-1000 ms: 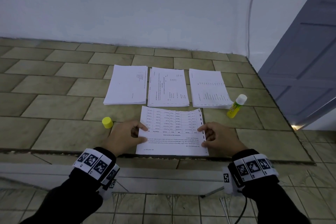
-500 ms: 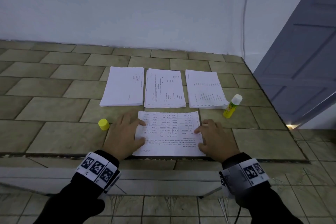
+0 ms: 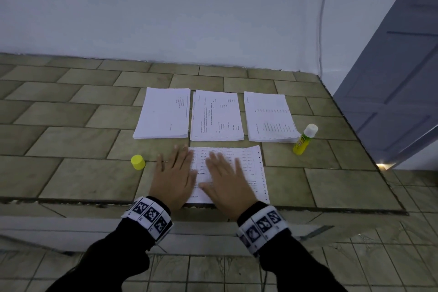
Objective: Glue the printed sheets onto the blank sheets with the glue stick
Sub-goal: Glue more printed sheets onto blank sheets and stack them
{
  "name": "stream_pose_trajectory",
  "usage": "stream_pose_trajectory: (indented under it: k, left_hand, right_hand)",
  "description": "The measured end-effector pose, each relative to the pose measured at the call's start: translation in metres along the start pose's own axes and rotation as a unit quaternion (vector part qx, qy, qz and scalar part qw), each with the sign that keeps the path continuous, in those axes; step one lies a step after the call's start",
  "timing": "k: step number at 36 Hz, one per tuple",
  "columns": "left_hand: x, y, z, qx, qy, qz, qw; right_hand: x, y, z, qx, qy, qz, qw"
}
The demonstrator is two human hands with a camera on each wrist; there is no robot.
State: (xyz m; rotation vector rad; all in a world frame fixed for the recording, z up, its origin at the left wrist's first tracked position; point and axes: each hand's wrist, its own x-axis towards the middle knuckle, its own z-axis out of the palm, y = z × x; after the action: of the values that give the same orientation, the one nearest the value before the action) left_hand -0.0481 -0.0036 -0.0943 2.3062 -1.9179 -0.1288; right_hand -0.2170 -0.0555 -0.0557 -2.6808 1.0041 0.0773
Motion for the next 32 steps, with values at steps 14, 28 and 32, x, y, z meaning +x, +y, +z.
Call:
stream_pose_trajectory:
  k: [14, 28, 32]
  left_hand:
    - [0.0, -0.003, 0.008, 0.001, 0.027, 0.007, 1.0]
    - [0.002, 0.0, 0.004, -0.003, 0.035, 0.002, 0.999]
    - [0.002, -0.002, 0.007, -0.001, 0.047, 0.008, 0.999]
  right_hand:
    - [0.0, 0.07, 0.008, -0.037, 0.037, 0.116, 0.992]
    - [0.001, 0.04, 0.012, -0.047, 0.077, 0.126, 0.988]
    - [0.019, 0.008, 0.019, -0.036, 0.05, 0.021, 0.998]
